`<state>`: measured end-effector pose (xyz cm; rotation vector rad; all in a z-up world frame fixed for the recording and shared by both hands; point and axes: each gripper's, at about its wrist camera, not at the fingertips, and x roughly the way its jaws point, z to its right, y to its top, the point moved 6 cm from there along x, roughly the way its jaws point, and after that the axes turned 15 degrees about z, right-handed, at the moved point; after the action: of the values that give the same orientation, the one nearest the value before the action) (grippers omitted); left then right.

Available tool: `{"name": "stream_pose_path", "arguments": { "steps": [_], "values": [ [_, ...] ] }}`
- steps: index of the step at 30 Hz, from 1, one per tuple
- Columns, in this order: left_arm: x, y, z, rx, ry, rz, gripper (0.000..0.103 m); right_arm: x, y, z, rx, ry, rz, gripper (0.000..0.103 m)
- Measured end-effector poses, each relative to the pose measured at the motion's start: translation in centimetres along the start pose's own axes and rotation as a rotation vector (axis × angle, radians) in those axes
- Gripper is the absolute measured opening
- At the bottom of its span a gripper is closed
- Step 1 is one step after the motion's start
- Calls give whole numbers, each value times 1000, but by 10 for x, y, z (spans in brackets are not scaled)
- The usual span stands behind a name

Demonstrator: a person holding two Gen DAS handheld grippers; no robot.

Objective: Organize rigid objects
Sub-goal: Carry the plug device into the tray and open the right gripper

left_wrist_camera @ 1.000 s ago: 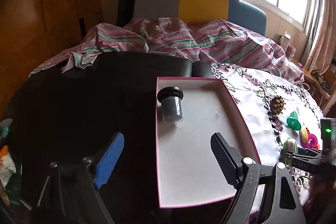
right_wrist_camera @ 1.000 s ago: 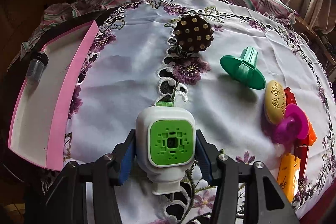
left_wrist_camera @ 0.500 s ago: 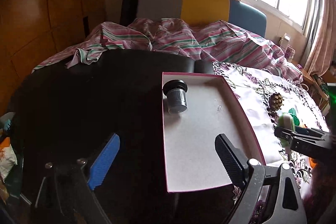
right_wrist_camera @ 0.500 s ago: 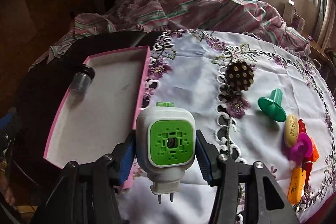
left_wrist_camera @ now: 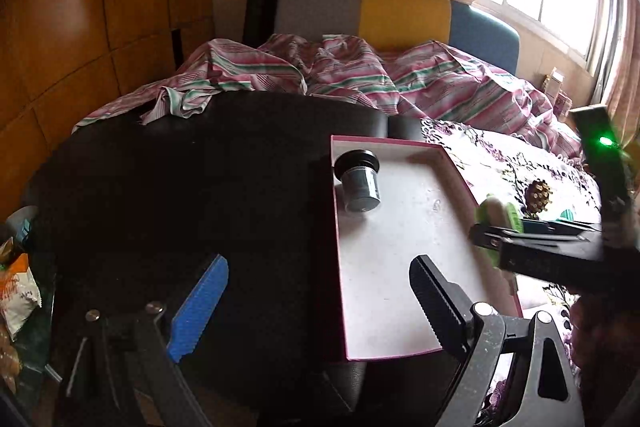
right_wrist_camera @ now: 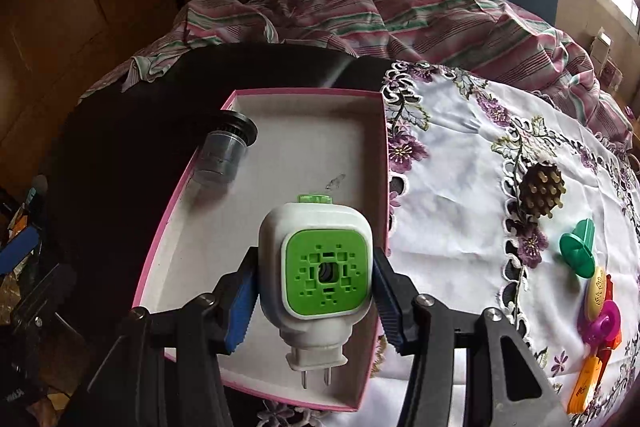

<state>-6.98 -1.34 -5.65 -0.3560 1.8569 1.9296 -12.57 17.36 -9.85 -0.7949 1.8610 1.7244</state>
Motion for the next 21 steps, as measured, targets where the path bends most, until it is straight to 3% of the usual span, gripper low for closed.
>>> {"name": "stream_pose_path", "arguments": {
  "steps": [15,21],
  "values": [
    [17,2,-35,-44,70,-8,93,86,22,-4,74,-49,-124,53],
    [21,1,-35,-48,57,-18,93,91,27,4,94,-43,-98,54]
  ]
}}
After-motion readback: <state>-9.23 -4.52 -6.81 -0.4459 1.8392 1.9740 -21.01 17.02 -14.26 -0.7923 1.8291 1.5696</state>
